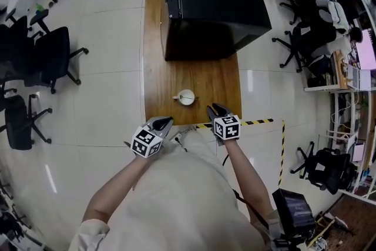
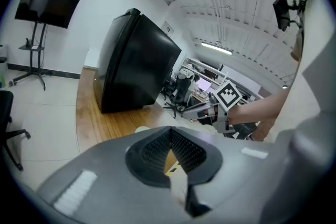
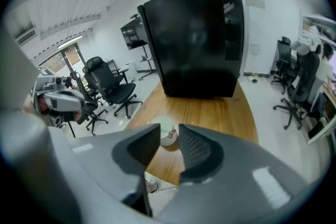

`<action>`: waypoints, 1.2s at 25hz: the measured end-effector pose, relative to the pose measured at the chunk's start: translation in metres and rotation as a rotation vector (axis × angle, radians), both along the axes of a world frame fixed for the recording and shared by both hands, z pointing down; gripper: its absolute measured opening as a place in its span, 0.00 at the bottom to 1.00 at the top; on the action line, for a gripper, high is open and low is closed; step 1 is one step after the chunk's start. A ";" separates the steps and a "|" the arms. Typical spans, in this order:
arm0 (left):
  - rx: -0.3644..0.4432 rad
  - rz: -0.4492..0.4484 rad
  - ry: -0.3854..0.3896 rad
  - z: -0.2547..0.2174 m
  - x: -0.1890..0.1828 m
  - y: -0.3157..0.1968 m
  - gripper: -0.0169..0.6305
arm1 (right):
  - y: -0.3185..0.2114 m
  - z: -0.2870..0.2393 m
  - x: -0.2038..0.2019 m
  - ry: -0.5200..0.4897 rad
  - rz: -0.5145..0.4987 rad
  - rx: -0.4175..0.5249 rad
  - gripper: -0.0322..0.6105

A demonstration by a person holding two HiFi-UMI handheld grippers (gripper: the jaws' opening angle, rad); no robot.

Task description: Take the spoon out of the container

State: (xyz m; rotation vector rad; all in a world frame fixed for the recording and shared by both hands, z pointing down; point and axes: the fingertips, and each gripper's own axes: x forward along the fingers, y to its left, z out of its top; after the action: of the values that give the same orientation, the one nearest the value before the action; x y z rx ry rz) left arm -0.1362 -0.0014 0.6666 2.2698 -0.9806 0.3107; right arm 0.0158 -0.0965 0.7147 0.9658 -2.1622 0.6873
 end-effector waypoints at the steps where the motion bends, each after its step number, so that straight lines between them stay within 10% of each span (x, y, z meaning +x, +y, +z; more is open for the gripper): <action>1: -0.003 -0.018 -0.004 0.001 -0.001 -0.006 0.00 | -0.006 0.008 0.000 0.005 -0.016 -0.011 0.22; 30: -0.078 -0.303 -0.108 0.000 -0.029 -0.038 0.00 | -0.030 0.128 -0.054 -0.146 -0.211 -0.506 0.24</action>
State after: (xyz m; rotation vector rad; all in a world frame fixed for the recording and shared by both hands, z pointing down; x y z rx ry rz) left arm -0.1651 -0.0397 0.6667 2.0149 -1.3245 0.3362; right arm -0.0386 -0.1265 0.8429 0.4269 -2.0210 1.1529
